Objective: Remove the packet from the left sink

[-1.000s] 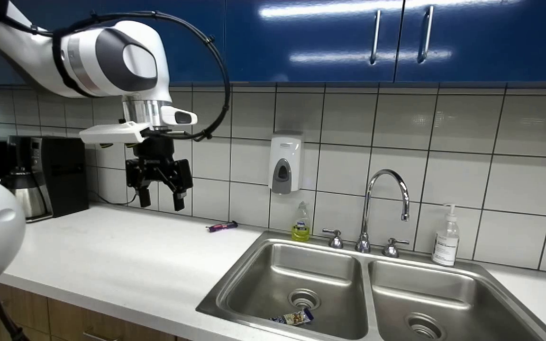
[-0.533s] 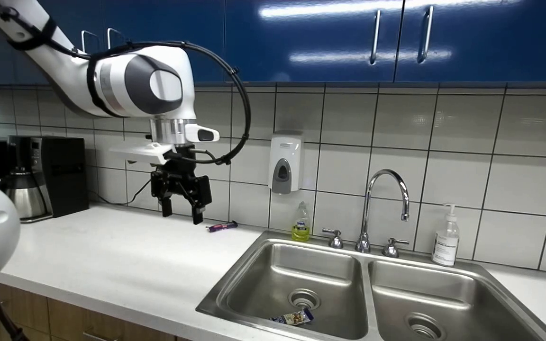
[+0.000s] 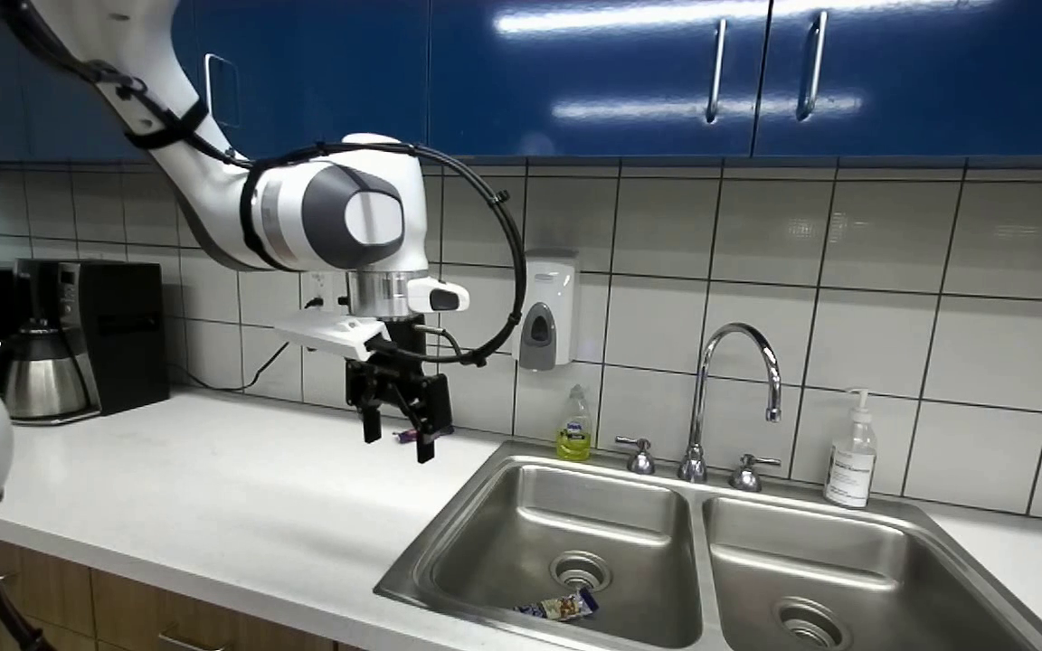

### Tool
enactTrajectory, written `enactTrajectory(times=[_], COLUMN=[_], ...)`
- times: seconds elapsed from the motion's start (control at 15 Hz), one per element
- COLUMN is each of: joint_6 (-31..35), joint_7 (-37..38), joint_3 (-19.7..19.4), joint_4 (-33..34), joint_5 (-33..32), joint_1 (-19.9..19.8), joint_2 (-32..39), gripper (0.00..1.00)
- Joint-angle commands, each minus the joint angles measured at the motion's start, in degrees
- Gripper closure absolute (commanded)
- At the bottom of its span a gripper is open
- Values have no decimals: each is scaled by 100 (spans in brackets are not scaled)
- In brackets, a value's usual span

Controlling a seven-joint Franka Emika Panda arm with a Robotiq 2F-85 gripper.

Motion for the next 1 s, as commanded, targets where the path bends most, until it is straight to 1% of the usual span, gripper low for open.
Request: enactTrajectory(times=[0.0, 0.4, 0.93], joint_6=[271, 634, 899], joint_7=[59, 110, 66], joint_3=[-43, -328, -713], joint_4=[438, 1131, 2216], joint_5=[-88, -219, -78], joint_1=[-218, -408, -363], joint_2=[793, 1907, 3281], gripper=[0, 0, 0])
